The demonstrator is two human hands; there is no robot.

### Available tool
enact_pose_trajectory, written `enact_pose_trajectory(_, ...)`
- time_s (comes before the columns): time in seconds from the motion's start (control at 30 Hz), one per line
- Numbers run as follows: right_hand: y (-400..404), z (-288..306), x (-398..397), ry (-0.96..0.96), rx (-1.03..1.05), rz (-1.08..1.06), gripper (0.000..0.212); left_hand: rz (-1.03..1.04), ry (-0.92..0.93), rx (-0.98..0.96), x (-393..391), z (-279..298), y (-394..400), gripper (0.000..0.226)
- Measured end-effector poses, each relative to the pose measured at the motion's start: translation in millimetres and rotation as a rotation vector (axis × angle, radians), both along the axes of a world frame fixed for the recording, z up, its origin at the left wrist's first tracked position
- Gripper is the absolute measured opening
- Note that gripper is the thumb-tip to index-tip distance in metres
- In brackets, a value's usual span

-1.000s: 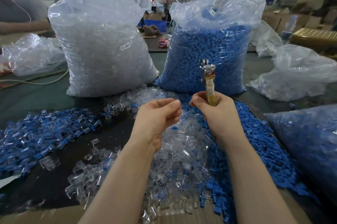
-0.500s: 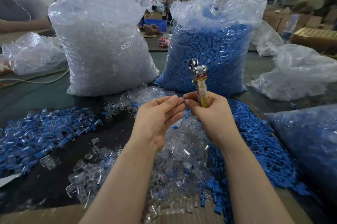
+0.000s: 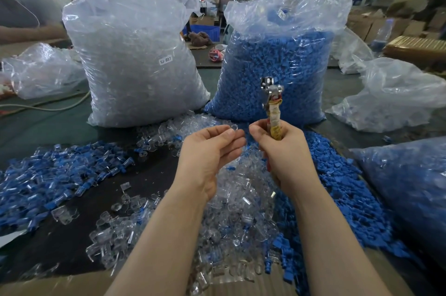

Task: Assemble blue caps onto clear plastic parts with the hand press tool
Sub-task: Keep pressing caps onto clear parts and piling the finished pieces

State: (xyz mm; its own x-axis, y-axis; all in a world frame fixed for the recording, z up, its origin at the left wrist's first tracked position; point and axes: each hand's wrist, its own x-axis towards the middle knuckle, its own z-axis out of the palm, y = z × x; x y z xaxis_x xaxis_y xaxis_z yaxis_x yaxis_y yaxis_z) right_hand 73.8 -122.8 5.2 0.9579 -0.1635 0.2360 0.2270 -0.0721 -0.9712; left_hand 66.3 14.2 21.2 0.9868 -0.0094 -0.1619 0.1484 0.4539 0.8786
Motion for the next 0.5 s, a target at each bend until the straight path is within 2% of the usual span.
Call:
enact_pose_trajectory(0.2, 2.2, 0.6, 1.2, -0.020, 0.018, 0.002, 0.010, -0.036, 0.043, -0.066, -1.5, 0.6, -3.0, 0.009)
enact_pose_trajectory(0.37, 2.3, 1.2, -0.2, -0.018, -0.087, 0.100, 0.005, 0.014, 0.062, -0.112, 0.6, 1.6, 0.3, 0.012)
enact_pose_trajectory(0.5, 6.7, 1.8, 0.1, -0.042, -0.114, 0.049, 0.005, 0.032, 0.055, -0.116, 1.4, 2.1, 1.2, 0.013)
